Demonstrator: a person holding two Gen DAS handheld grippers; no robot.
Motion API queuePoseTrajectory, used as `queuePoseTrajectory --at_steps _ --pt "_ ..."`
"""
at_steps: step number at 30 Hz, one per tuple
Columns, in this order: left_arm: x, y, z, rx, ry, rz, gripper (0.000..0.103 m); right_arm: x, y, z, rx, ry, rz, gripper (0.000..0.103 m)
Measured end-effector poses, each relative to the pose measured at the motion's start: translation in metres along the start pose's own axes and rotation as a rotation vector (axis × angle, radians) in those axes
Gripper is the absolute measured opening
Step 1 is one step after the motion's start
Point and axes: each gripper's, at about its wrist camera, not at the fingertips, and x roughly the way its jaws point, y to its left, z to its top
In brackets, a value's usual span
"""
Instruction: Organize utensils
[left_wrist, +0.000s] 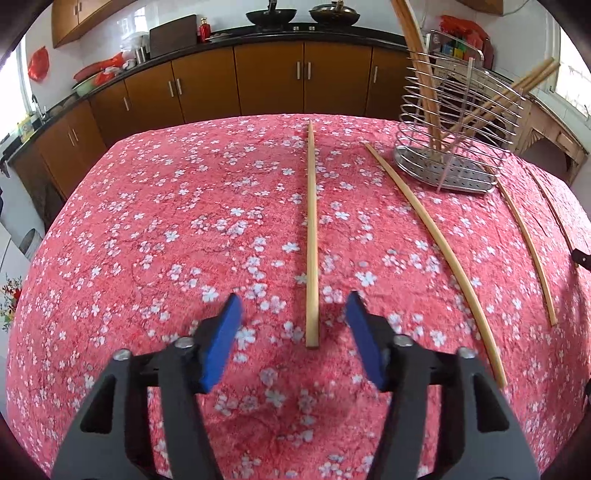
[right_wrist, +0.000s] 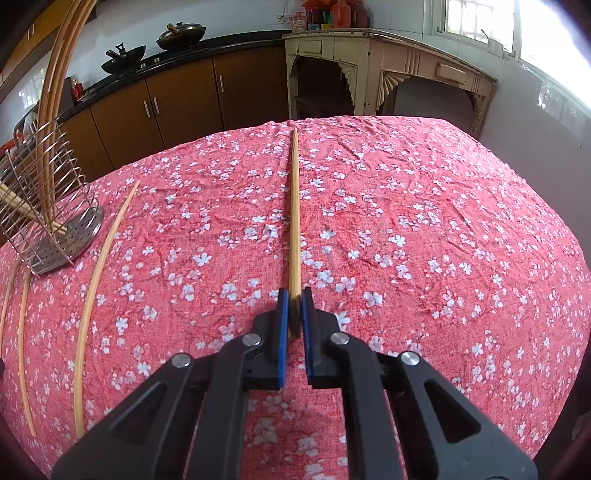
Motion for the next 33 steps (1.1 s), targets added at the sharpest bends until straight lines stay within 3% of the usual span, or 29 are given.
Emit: queuePoseTrajectory --at_steps 9,14,17,25,33 --pt "-0.010 -0.013 -0.010 0.065 -0.006 -0.025 0.029 -0.008 0.000 -0.009 -0.015 0.001 0.005 0.009" --pt "-0.010 -0.015 -0.010 0.077 -0.007 -0.025 0.023 -0.009 0.001 -0.009 -0.017 0.001 0.002 0.009" --pt "-0.010 -0.020 -0.010 0.095 -0.008 -0.023 0.008 -0.009 0.002 -0.009 -0.018 0.000 0.001 0.008" --pt "-0.016 -0.012 -0.013 0.082 -0.021 -0.062 0.007 -0.023 -0.010 -0.011 0.004 -0.055 0.018 0.008" --pt "-0.063 -0.002 -0.013 0.079 -0.215 -0.088 0.007 -0.077 -0.011 -0.004 -0.026 -0.262 0.007 0.008"
